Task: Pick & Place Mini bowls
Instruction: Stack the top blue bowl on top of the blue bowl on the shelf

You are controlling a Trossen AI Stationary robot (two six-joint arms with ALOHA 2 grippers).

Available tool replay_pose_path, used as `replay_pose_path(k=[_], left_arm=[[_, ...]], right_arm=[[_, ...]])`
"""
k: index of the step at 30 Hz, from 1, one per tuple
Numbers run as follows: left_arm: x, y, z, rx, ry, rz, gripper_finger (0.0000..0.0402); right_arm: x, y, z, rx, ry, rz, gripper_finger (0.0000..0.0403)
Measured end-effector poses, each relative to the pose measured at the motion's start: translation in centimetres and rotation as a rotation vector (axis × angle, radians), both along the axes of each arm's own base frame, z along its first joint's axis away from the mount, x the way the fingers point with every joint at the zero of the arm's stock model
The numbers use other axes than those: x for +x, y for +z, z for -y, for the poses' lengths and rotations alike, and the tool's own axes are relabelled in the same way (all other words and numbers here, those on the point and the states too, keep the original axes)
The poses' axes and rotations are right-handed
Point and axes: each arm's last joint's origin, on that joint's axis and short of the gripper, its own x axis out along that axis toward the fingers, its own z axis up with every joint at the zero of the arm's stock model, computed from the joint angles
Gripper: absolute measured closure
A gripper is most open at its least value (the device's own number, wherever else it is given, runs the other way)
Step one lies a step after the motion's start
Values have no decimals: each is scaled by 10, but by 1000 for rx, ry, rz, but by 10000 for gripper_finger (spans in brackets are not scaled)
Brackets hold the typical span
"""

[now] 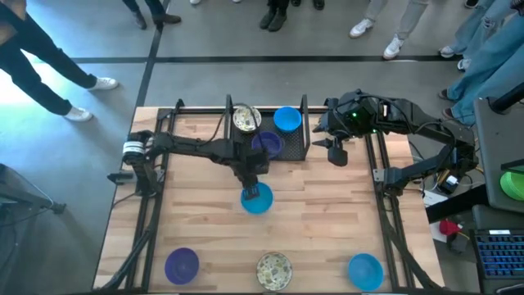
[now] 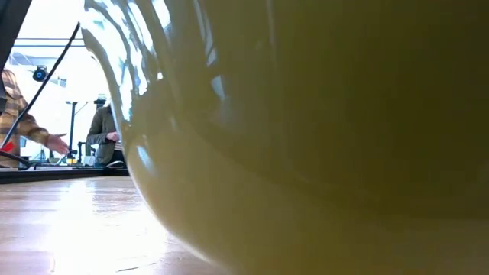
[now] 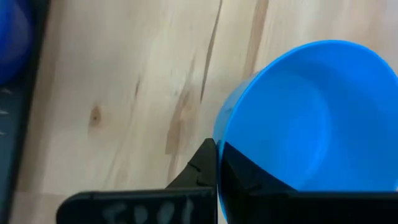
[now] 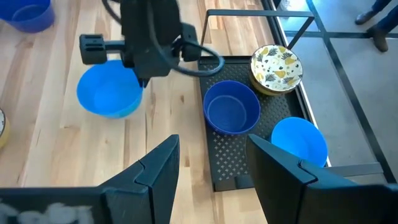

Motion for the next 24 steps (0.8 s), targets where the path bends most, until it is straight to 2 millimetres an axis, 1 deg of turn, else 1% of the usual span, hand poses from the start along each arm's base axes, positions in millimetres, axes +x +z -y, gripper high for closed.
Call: replay_pose_path(k=[5,8,12,15,20,24], left_arm=[[3,34,-19,14,9,16,401],[4,56,-36,32,36,57,401],[2,82,-65,52,109,126,401],[-3,94,-88,65,171,162,401],[-12,107,-119,93,250,202,401],[-15,112,-144,132,272,228,401]], right_arm=[[0,0,0,16,-16,3,225],[0,0,0,19,-19,3,225],[0,0,0,20,-19,3,225],[0,0,0,32,-31,5,225],[0,0,0,38,-37,7,225],[0,0,0,37,-37,6,225]])
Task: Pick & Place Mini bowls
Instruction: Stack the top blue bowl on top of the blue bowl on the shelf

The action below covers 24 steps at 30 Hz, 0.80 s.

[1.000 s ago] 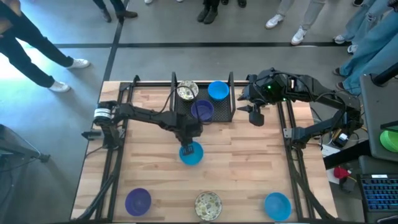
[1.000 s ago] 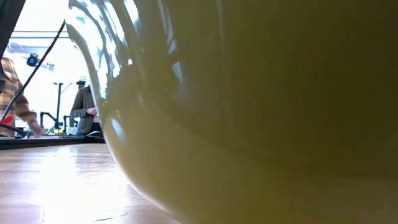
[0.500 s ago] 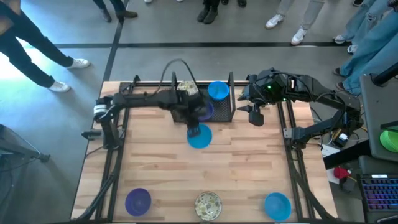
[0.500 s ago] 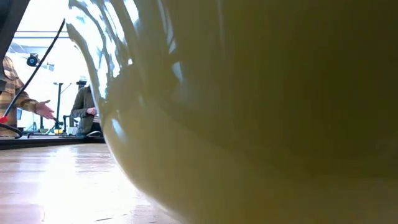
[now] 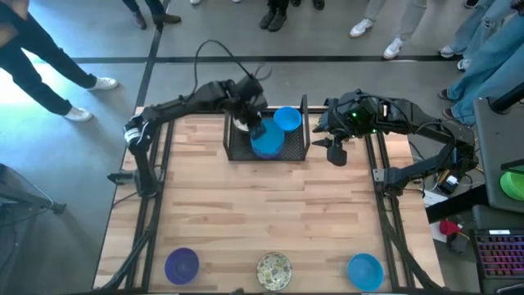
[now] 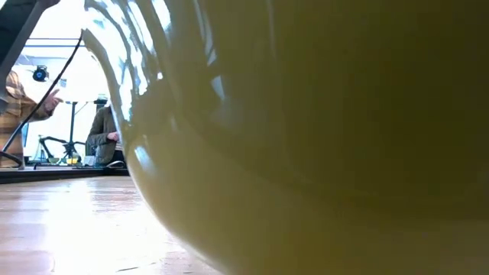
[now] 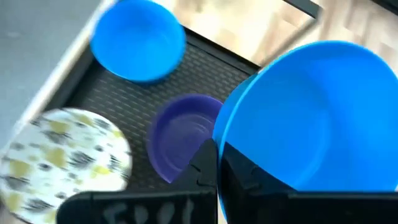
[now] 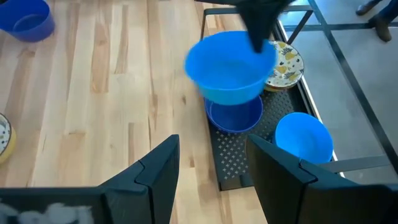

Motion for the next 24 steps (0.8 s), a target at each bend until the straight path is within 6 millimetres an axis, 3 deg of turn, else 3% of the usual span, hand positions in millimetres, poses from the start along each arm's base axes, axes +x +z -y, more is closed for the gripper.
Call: replay_pose_path(k=[7,24], left_arm=[[7,-5,-40,46,30,8,401],[62,-46,-105,107,166,0,401]], right_arm=[[0,0,0,0,0,1,225],[3,-2,1,37,-37,1,225]])
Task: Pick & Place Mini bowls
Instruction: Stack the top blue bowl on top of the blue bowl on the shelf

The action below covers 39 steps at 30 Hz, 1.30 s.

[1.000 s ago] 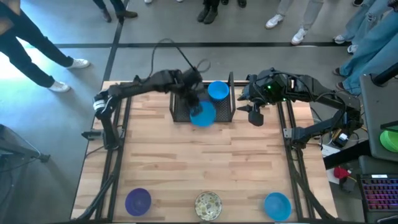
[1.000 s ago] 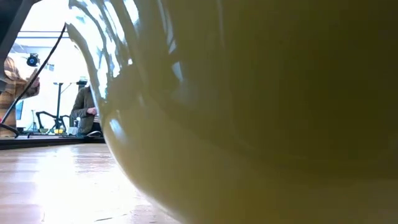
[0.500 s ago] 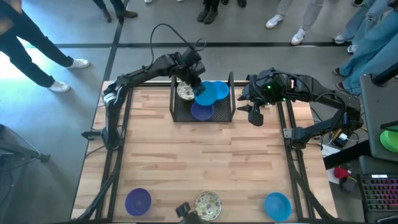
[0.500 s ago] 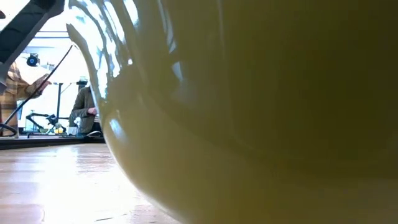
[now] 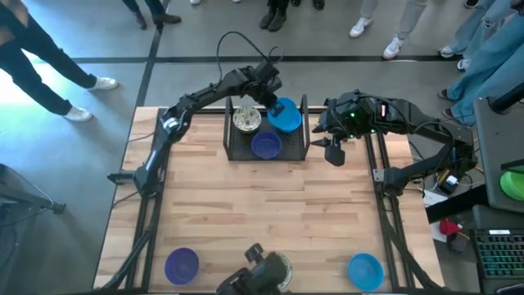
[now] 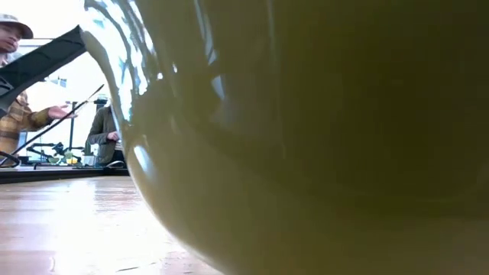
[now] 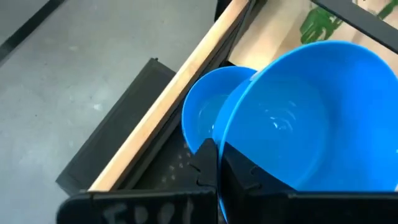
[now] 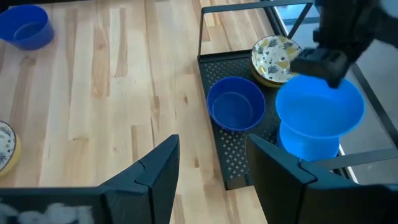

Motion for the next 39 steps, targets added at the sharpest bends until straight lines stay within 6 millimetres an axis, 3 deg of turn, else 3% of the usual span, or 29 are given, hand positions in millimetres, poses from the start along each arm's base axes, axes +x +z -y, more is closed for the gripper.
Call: replay_pose_path(k=[9,20,31,39], left_arm=[[13,-26,-12,-15,48,-26,401],[17,-32,-15,5,63,-14,401],[17,-51,-16,-11,62,-39,401],[19,-51,-16,2,61,-20,398]], right_arm=[[0,0,0,0,0,1,225],[0,0,0,-3,2,0,225],[0,0,0,-3,2,0,225],[0,0,0,-2,2,0,225]])
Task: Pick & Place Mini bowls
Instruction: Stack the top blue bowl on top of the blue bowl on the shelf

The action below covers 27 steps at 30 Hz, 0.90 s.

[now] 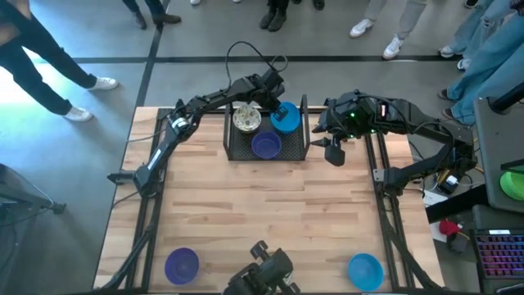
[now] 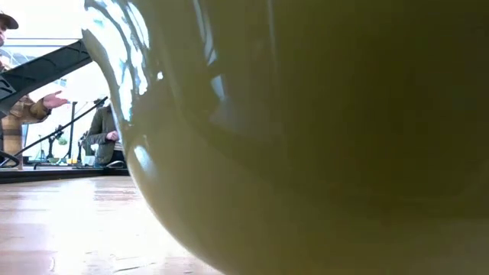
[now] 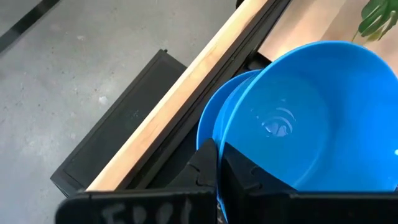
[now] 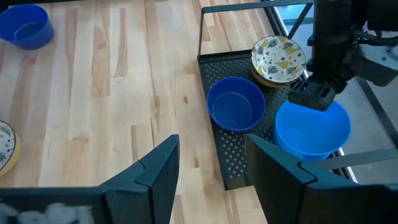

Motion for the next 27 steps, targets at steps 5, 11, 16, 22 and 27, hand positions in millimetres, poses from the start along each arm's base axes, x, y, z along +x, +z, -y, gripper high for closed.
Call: replay_pose_path(k=[5,11,16,22,27], left_arm=[[0,0,0,0,1,1,357],[0,1,1,1,0,3,311],[1,15,0,24,0,37,306],[2,24,-2,61,-5,79,306],[4,7,-2,63,-12,73,306]], right_arm=[[0,0,0,0,1,0,225],[0,0,0,0,1,0,225],[0,0,0,0,1,0,225],[0,0,0,-3,3,-1,225],[0,0,0,-3,3,-2,225]])
